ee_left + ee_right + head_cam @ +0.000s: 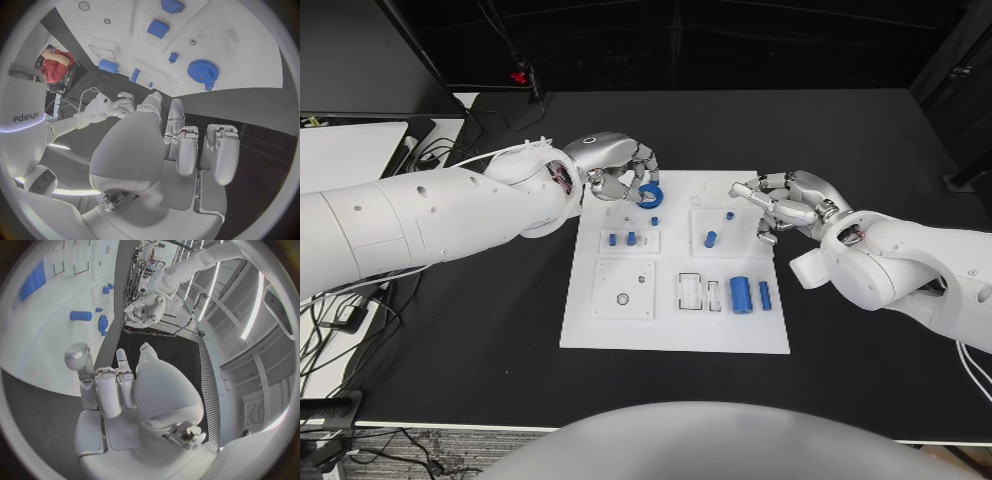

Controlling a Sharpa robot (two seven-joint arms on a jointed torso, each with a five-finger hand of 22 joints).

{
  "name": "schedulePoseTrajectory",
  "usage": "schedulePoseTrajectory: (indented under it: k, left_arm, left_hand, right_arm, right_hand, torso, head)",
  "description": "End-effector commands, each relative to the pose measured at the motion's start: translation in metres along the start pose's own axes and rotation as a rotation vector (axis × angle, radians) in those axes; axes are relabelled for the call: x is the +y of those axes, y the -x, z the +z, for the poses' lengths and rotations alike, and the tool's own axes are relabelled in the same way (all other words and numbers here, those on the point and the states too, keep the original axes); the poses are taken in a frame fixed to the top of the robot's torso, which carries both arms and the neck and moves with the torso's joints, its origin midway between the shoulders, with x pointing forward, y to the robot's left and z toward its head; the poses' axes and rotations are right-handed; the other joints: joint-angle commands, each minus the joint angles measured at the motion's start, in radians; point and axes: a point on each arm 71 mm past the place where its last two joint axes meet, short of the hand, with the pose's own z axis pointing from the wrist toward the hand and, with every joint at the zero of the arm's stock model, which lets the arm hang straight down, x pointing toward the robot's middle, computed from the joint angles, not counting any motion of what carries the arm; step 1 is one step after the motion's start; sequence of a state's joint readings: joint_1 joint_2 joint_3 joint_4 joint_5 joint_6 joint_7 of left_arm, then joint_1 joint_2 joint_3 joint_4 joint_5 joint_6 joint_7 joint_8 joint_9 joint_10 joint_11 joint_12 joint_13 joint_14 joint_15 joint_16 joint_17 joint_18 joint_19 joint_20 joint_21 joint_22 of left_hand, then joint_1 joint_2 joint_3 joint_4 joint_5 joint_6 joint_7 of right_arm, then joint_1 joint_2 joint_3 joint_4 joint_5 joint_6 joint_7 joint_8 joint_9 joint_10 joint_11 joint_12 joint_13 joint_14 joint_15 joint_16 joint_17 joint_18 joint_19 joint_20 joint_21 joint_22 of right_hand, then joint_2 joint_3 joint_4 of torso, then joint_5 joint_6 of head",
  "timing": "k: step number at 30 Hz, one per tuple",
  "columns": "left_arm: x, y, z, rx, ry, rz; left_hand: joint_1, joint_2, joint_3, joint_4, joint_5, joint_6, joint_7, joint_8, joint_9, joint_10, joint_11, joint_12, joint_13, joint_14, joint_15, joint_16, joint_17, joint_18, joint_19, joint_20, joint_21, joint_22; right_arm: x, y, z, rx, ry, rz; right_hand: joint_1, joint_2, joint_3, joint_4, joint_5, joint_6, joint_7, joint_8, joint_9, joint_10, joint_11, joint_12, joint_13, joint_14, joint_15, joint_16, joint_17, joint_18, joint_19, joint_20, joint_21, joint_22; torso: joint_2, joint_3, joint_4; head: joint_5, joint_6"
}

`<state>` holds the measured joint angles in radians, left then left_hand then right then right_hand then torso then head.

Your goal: Assemble the parts on the task board

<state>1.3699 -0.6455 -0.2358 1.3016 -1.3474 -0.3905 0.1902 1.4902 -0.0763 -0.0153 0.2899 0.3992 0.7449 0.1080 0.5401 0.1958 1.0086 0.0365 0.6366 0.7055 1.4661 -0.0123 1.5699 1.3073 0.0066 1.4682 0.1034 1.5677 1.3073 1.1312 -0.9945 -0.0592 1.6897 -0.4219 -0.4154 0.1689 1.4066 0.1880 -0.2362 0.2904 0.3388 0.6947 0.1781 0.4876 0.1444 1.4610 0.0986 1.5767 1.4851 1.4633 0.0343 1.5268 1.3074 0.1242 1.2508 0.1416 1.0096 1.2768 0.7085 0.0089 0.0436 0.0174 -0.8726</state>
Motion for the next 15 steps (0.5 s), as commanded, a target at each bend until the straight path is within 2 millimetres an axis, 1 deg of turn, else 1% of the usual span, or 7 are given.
schedulePoseTrajectory:
  k: [1, 5, 7, 8, 10, 11, 15]
  left_arm:
    - [-0.0044, 0.0054, -0.0006, -0.072, -0.069, 0.051]
    - [-0.0042, 0.0084, -0.0024, -0.121, -0.072, 0.019]
    - [-0.0040, 0.0097, -0.0035, -0.142, -0.075, 0.003]
    - [-0.0040, 0.0097, -0.0035, -0.144, -0.075, 0.001]
    - [-0.0041, 0.0089, -0.0034, -0.136, -0.079, -0.011]
    - [-0.0041, 0.0085, -0.0033, -0.131, -0.079, -0.013]
    - [-0.0049, 0.0029, -0.0006, -0.083, -0.085, -0.019]
  left_hand:
    - [-0.009, -0.005, 0.012, 0.003, 0.001, 0.028, 0.003, -0.016, -0.013, -0.006, 0.010, -0.089, -0.095, 0.105, 0.007, 0.001, 0.263, -0.007, 0.103, 0.005, 0.003, 0.263]
    - [-0.012, -0.005, 0.021, 0.003, 0.001, 0.052, 0.011, -0.029, -0.023, -0.034, 0.024, -0.152, -0.170, 0.105, 0.016, 0.001, 0.263, -0.007, 0.103, 0.011, 0.003, 0.263]
    - [-0.016, -0.014, 0.023, 0.000, 0.001, 0.061, 0.019, -0.046, -0.033, -0.090, 0.041, -0.218, -0.232, 0.105, 0.029, 0.001, 0.263, -0.007, 0.103, 0.019, 0.003, 0.263]
    - [-0.015, -0.017, 0.023, 0.000, 0.000, 0.063, 0.021, -0.050, -0.035, -0.103, 0.045, -0.231, -0.245, 0.105, 0.031, 0.001, 0.263, -0.007, 0.103, 0.021, 0.003, 0.263]
    - [-0.008, -0.024, 0.024, 0.001, -0.001, 0.073, 0.030, -0.076, -0.048, -0.133, 0.058, -0.272, -0.299, 0.105, 0.042, 0.001, 0.263, -0.007, 0.103, 0.031, 0.003, 0.263]
    - [-0.006, -0.026, 0.024, 0.001, -0.001, 0.074, 0.032, -0.082, -0.051, -0.138, 0.061, -0.279, -0.310, 0.105, 0.043, 0.001, 0.263, -0.007, 0.103, 0.033, 0.003, 0.263]
    - [0.015, -0.037, 0.022, 0.000, -0.022, 0.052, 0.036, -0.138, -0.076, -0.157, 0.070, -0.308, -0.370, 0.105, 0.053, 0.001, 0.263, -0.007, 0.103, 0.043, 0.003, 0.263]
  right_arm:
    - [0.0019, 0.0001, -0.0002, -0.002, 0.017, -0.002]
    - [0.0016, 0.0002, -0.0002, -0.002, 0.016, -0.002]
    - [0.0016, 0.0001, -0.0001, -0.001, 0.016, -0.002]
    - [0.0016, 0.0001, -0.0002, -0.001, 0.016, -0.002]
    - [0.0016, -0.0001, -0.0001, 0.000, 0.016, -0.002]
    - [0.0016, -0.0001, -0.0001, 0.000, 0.016, -0.002]
    - [0.0015, -0.0002, 0.0001, 0.001, 0.016, -0.001]
  right_hand:
    - [0.010, 0.003, -0.007, 0.001, 0.005, -0.008, -0.001, 0.007, -0.002, 0.110, 0.001, -0.006, 0.086, 0.057, 0.000, 0.001, 0.181, 0.006, -0.005, 0.000, -0.003, 0.001]
    - [0.010, 0.003, -0.007, 0.001, 0.005, -0.008, -0.001, 0.007, -0.002, 0.110, 0.001, -0.006, 0.086, 0.057, 0.000, 0.001, 0.181, 0.006, -0.005, 0.000, -0.003, 0.001]
    - [0.010, 0.003, -0.007, 0.001, 0.005, -0.008, -0.001, 0.007, -0.002, 0.110, 0.001, -0.006, 0.086, 0.057, 0.000, 0.001, 0.181, 0.006, -0.005, 0.000, -0.003, 0.001]
    - [0.011, 0.003, -0.007, 0.001, 0.005, -0.008, -0.001, 0.007, -0.002, 0.110, 0.001, -0.006, 0.086, 0.057, 0.000, 0.001, 0.181, 0.006, -0.005, 0.000, -0.004, 0.000]
    - [0.011, 0.003, -0.007, 0.001, 0.005, -0.008, -0.001, 0.007, -0.002, 0.110, 0.001, -0.006, 0.086, 0.057, 0.000, 0.001, 0.181, 0.006, -0.006, 0.000, -0.004, 0.000]
    - [0.011, 0.003, -0.007, 0.001, 0.005, -0.008, -0.001, 0.007, -0.002, 0.110, 0.001, -0.006, 0.086, 0.057, 0.000, 0.001, 0.181, 0.006, -0.006, 0.000, -0.004, 0.000]
    - [0.011, 0.003, -0.007, 0.001, 0.005, -0.008, -0.001, 0.007, -0.002, 0.110, 0.001, -0.006, 0.086, 0.057, 0.000, 0.001, 0.181, 0.006, -0.006, 0.000, -0.004, 0.000]
  torso:
    - [0.000, 0.0005, 0.0004]
    - [0.000, 0.0002, 0.0007]
    - [-0.001, 0.0002, 0.0008]
    - [-0.001, 0.0004, 0.0010]
    - [0.000, 0.0006, 0.0012]
    - [0.000, 0.0004, 0.0009]
    - [0.000, -0.0002, 0.0008]
  head:
    - [-0.001, 0.000]
    - [-0.002, 0.000]
    - [-0.003, 0.000]
    - [-0.003, 0.000]
    - [-0.003, 0.000]
    - [-0.003, 0.000]
    - [-0.003, 0.000]
